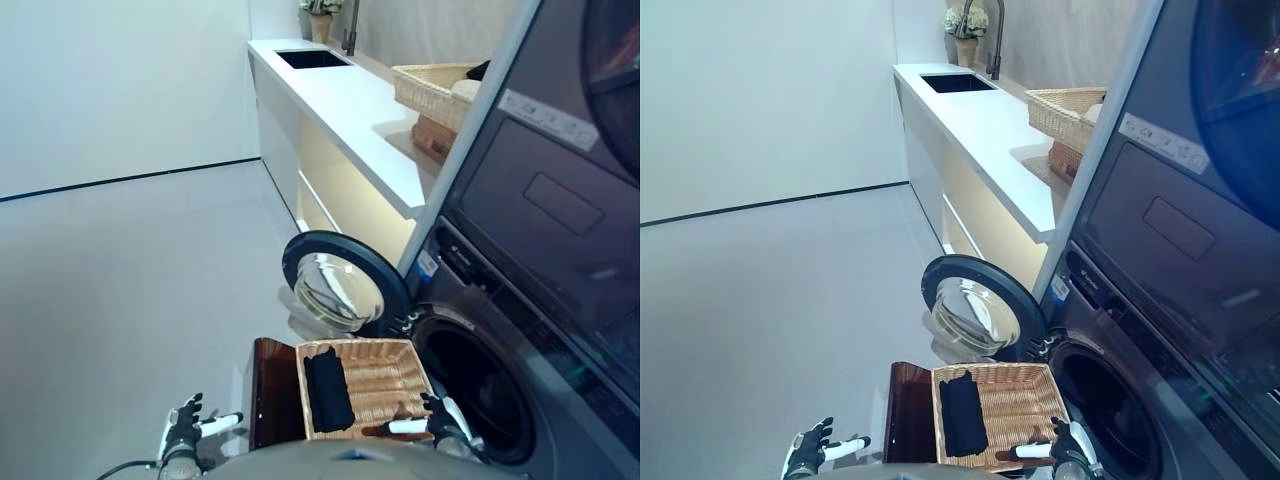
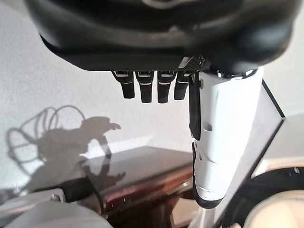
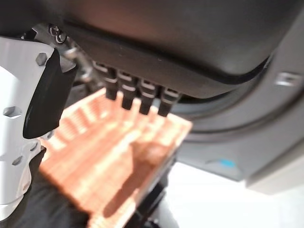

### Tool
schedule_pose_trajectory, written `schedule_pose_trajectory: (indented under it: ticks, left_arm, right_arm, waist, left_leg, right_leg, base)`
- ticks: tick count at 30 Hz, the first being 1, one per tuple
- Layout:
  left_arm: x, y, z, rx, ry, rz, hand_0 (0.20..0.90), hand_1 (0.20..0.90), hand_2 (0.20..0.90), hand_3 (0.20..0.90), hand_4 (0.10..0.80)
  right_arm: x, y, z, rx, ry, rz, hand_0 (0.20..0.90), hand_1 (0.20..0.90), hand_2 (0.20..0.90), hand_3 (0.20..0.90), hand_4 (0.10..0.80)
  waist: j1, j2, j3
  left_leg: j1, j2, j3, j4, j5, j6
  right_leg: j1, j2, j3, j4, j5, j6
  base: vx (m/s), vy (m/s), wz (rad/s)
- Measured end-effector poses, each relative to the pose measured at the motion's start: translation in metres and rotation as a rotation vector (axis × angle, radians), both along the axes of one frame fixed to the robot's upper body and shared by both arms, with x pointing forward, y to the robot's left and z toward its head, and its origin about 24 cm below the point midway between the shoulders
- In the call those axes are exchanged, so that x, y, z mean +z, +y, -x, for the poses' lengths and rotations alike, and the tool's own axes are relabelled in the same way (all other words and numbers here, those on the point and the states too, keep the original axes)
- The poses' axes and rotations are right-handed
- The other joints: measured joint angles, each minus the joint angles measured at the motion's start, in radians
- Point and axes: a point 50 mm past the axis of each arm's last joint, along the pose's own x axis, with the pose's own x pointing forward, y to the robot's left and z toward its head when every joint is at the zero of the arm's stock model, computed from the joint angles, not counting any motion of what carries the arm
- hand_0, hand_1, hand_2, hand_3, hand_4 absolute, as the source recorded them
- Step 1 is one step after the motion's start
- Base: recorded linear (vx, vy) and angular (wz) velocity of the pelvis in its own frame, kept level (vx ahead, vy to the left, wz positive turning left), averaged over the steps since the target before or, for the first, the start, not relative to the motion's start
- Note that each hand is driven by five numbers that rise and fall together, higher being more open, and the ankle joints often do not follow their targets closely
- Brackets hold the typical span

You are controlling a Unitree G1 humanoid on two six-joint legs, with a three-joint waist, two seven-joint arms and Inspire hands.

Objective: Pick up the clothes and place them into the washing machine

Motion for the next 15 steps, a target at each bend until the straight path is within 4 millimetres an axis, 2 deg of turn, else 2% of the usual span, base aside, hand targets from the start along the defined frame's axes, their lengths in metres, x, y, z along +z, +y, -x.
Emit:
schedule_pose_trajectory:
  ticks: [2,3,4,5,6,10,12,14,15]
  left_arm:
    - [0.0,0.0,0.001,-0.002,0.002,0.001,0.9,0.9,0.9,0.9,0.8]
    - [0.0,0.001,0.0,-0.001,-0.002,-0.001,0.9,0.9,0.9,0.9,0.8]
    - [0.001,0.002,-0.002,-0.002,-0.011,-0.006,0.9,0.9,0.9,0.9,0.8]
    - [0.002,0.003,-0.003,0.0,-0.016,-0.007,0.9,0.9,0.9,0.9,0.8]
    - [0.002,0.003,-0.002,0.002,-0.013,-0.007,0.9,0.9,0.9,0.9,0.8]
    - [0.002,-0.004,-0.004,-0.001,-0.038,0.013,0.9,0.9,0.9,0.9,0.8]
    - [0.002,-0.006,-0.004,-0.005,-0.046,0.02,0.9,0.9,0.9,0.9,0.8]
    - [0.008,-0.008,-0.018,-0.011,-0.115,0.028,0.9,0.9,0.9,0.9,0.8]
    - [0.015,-0.009,-0.032,-0.006,-0.185,0.033,0.9,0.9,0.9,0.9,0.8]
  right_arm:
    - [0.003,0.0,-0.012,0.007,-0.02,0.006,0.9,0.9,0.9,0.9,0.8]
    - [0.004,0.002,-0.02,0.019,-0.031,0.008,0.9,0.9,0.9,0.9,0.8]
    - [0.008,0.004,-0.034,0.033,-0.056,0.009,0.9,0.9,0.9,0.9,0.8]
    - [0.012,0.007,-0.047,0.056,-0.085,0.011,0.9,0.9,0.9,0.9,0.8]
    - [0.014,0.008,-0.054,0.062,-0.102,0.01,0.9,0.9,0.9,0.9,0.8]
    - [0.017,0.006,-0.06,0.052,-0.123,0.032,0.9,0.9,0.9,0.9,0.8]
    - [0.019,0.006,-0.063,0.05,-0.134,0.04,0.9,0.9,0.9,0.9,0.8]
    - [0.02,0.006,-0.065,0.045,-0.147,0.055,0.9,0.9,0.9,0.9,0.8]
    - [0.022,0.006,-0.069,0.041,-0.162,0.063,0.9,0.9,0.9,0.9,0.8]
  waist:
    - [0.019,0.011,0.005]
    - [0.039,0.014,0.01]
    - [0.065,0.014,0.018]
    - [0.078,0.015,0.021]
    - [0.076,0.017,0.023]
    - [0.08,0.019,0.023]
    - [0.075,0.02,0.029]
    - [0.073,0.015,0.045]
    - [0.075,0.021,0.068]
  left_leg:
    - [0.005,-0.004,0.024,0.001,-0.002,0.013]
    - [0.005,-0.001,0.04,0.005,-0.004,0.014]
    - [0.002,0.004,0.083,0.002,-0.005,0.014]
    - [-0.006,0.006,0.093,0.003,-0.009,0.01]
    - [-0.008,0.006,0.078,0.005,-0.009,0.005]
    - [-0.01,0.016,0.046,0.005,-0.014,-0.008]
    - [-0.027,0.016,0.028,0.008,-0.013,-0.01]
    - [-0.079,0.014,0.012,0.04,-0.014,-0.011]
    - [-0.127,0.011,-0.004,0.073,-0.014,-0.011]
  right_leg:
    - [-0.002,-0.005,0.008,0.001,-0.001,0.002]
    - [-0.015,-0.013,-0.012,0.012,0.002,0.009]
    - [-0.047,-0.041,-0.089,0.039,-0.007,0.005]
    - [-0.05,-0.064,-0.162,0.035,0.005,0.016]
    - [-0.033,-0.061,-0.172,0.011,0.027,0.026]
    - [0.0,-0.05,-0.197,-0.033,0.026,0.017]
    - [-0.006,-0.048,-0.206,-0.035,0.026,0.019]
    - [-0.039,-0.053,-0.224,-0.024,0.025,0.018]
    - [-0.066,-0.051,-0.24,-0.005,0.025,0.016]
  base:
    - [-0.083,-0.008,-0.22]
    - [-0.091,-0.029,-0.55]
    - [0.002,-0.041,-0.71]
    - [0.086,-0.043,-0.55]
    - [0.084,-0.047,-0.04]
    - [0.039,-0.019,0.25]
    - [-0.182,-0.033,0.17]
    - [-0.352,-0.057,0.29]
    - [-0.337,-0.033,0.45]
